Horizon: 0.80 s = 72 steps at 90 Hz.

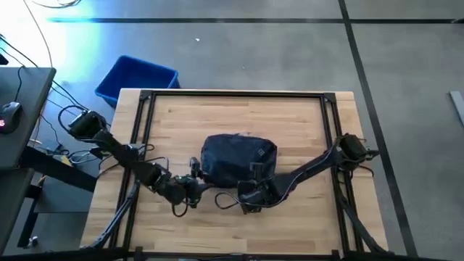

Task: Unpack backpack
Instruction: Open the backpack

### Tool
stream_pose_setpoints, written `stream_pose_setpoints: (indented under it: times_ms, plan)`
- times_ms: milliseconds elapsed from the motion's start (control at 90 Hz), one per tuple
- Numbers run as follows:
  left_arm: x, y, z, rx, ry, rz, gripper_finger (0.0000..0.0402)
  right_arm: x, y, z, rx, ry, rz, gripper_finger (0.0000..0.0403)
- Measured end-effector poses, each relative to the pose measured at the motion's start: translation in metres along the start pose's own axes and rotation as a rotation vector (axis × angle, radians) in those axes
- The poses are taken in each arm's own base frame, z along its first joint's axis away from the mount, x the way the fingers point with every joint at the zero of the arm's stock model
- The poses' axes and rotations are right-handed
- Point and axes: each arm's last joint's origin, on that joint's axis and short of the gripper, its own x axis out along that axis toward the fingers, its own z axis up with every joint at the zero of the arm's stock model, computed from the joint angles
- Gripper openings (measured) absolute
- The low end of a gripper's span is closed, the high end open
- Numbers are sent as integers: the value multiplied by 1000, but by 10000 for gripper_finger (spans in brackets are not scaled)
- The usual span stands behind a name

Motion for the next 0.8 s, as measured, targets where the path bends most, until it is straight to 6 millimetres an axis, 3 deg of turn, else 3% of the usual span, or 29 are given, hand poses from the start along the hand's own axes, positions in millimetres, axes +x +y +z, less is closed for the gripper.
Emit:
stream_pose_setpoints:
  times_ms: [256, 522, 800]
  plan:
    - [24, 3, -5, -97, -74, -146, 150, 2, -1, 9, -1, -74, 29, 0]
    - [56, -11, -11, -19, -101, -71, 150, 6, -7, 24, 7, -152, 133, 0]
    - [70, -20, -10, -4, -85, -42, 146, 9, -11, 25, 33, -158, 147, 0]
